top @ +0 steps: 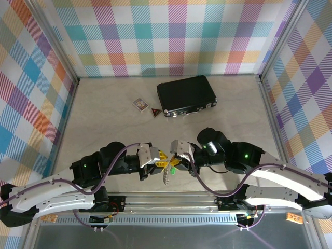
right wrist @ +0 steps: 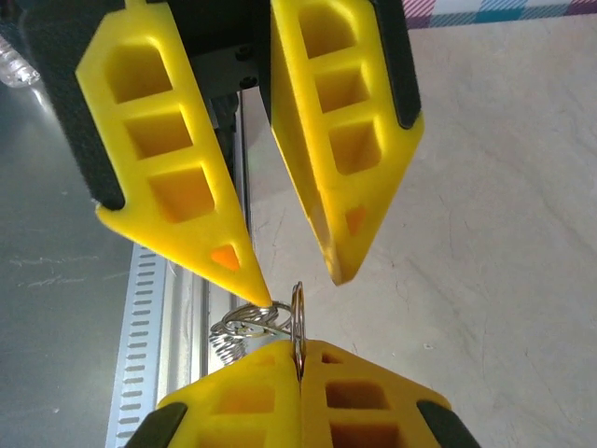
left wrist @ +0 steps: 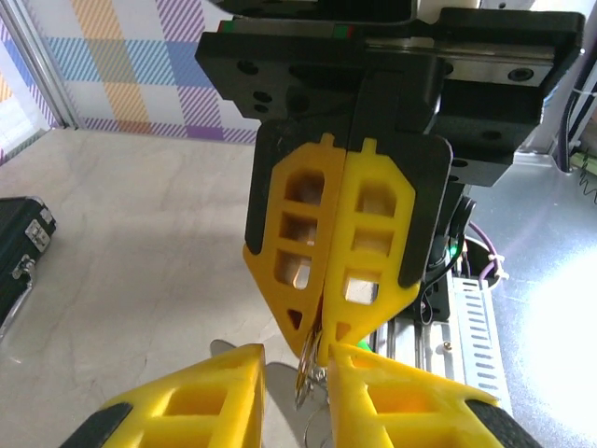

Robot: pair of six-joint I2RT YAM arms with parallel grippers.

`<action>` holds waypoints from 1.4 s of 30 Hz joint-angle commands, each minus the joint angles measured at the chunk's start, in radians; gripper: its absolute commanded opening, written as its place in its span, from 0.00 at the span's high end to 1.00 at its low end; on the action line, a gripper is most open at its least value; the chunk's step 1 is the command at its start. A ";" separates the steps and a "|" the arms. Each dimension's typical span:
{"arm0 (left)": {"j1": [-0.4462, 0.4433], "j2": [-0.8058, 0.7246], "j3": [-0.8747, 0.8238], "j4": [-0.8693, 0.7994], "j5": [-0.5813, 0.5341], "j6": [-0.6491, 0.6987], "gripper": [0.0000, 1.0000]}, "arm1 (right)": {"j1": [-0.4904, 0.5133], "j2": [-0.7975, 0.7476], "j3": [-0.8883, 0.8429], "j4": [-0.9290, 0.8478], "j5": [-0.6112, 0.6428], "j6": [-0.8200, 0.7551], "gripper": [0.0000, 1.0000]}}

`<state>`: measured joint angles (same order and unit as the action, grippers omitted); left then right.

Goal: Put the keys on the keyring

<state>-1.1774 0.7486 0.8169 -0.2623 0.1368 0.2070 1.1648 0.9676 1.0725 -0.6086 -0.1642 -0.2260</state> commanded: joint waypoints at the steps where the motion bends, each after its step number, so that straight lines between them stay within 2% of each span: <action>1: -0.001 0.025 0.028 -0.002 0.001 0.014 0.77 | 0.007 -0.001 0.030 -0.002 -0.008 -0.019 1.00; 9: -0.001 0.041 0.016 0.013 -0.009 0.012 0.82 | 0.010 -0.021 0.006 0.044 -0.060 -0.012 1.00; 14: -0.001 0.029 0.011 0.020 -0.006 0.012 0.99 | 0.011 -0.031 0.003 0.051 -0.083 -0.009 1.00; 15: 0.000 0.025 0.009 0.023 -0.005 0.012 1.00 | 0.012 -0.036 0.002 0.053 -0.086 -0.009 1.00; 22: 0.000 -0.019 0.001 0.095 0.048 -0.016 1.00 | 0.010 -0.060 -0.010 0.074 -0.095 0.003 1.00; 24: 0.000 -0.033 -0.006 0.133 0.064 -0.041 1.00 | 0.011 -0.073 -0.028 0.096 -0.092 0.013 0.91; 27: -0.001 -0.047 -0.025 0.189 0.093 -0.078 1.00 | 0.010 -0.096 -0.061 0.139 -0.081 0.024 0.86; 40: 0.000 -0.038 -0.065 0.278 0.129 -0.100 1.00 | 0.010 -0.126 -0.103 0.235 -0.132 0.051 0.82; 42: -0.001 -0.039 -0.067 0.285 0.132 -0.102 1.00 | 0.010 -0.131 -0.104 0.241 -0.133 0.054 0.77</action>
<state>-1.1778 0.7132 0.7574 -0.0551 0.2462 0.1192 1.1664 0.8558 0.9760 -0.4229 -0.2611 -0.1883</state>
